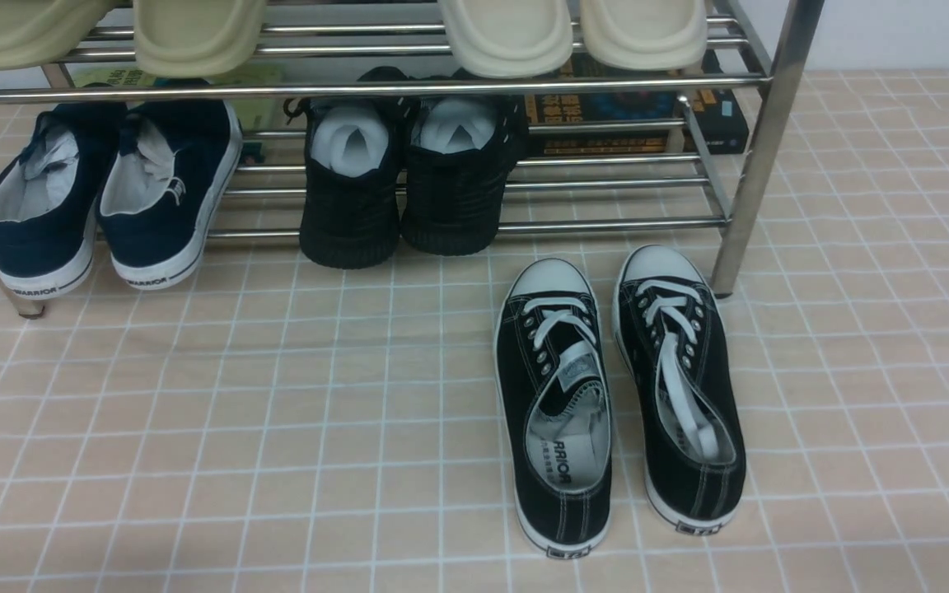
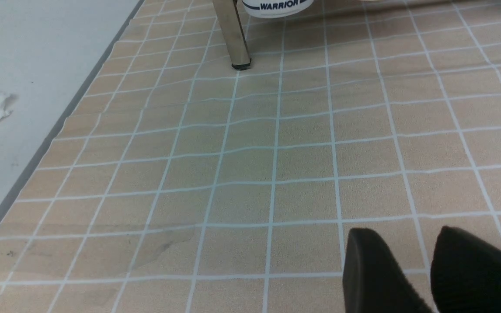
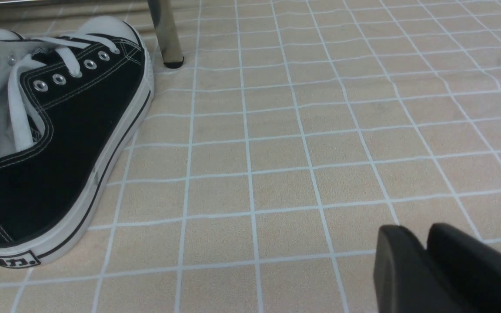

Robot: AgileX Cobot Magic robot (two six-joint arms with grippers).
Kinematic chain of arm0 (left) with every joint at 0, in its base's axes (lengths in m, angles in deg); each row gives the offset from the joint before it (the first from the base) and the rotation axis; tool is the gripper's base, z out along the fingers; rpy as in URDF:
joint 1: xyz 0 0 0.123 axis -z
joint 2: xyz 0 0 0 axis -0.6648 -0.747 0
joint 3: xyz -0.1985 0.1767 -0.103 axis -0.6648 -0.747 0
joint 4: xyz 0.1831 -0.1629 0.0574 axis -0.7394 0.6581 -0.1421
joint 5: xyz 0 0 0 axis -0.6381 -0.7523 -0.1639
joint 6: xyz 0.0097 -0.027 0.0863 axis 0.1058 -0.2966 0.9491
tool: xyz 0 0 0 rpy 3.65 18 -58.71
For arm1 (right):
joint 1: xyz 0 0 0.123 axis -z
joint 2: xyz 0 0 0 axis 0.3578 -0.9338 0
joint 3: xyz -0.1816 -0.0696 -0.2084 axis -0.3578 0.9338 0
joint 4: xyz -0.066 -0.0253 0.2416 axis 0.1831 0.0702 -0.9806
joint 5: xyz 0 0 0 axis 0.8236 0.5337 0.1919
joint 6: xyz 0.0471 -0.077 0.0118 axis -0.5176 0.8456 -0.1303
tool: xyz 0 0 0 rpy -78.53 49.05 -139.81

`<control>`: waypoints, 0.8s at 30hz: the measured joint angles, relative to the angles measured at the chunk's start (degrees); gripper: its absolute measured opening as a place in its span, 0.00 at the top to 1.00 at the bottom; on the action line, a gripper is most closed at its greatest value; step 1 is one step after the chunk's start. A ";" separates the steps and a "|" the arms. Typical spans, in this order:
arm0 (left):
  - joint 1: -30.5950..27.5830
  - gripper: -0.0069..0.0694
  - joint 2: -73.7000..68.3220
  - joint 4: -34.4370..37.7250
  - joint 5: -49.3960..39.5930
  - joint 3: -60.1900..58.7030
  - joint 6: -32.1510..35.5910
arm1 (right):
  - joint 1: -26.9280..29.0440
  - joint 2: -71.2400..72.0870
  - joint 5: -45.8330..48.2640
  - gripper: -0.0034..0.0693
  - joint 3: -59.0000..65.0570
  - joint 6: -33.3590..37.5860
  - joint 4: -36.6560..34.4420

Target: Take the shoes off the shelf from the light coffee tablecloth by hand.

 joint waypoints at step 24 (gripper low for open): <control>0.00 0.59 0.00 0.00 0.00 0.00 0.00 | 0.07 0.00 0.00 0.77 0.00 0.00 0.00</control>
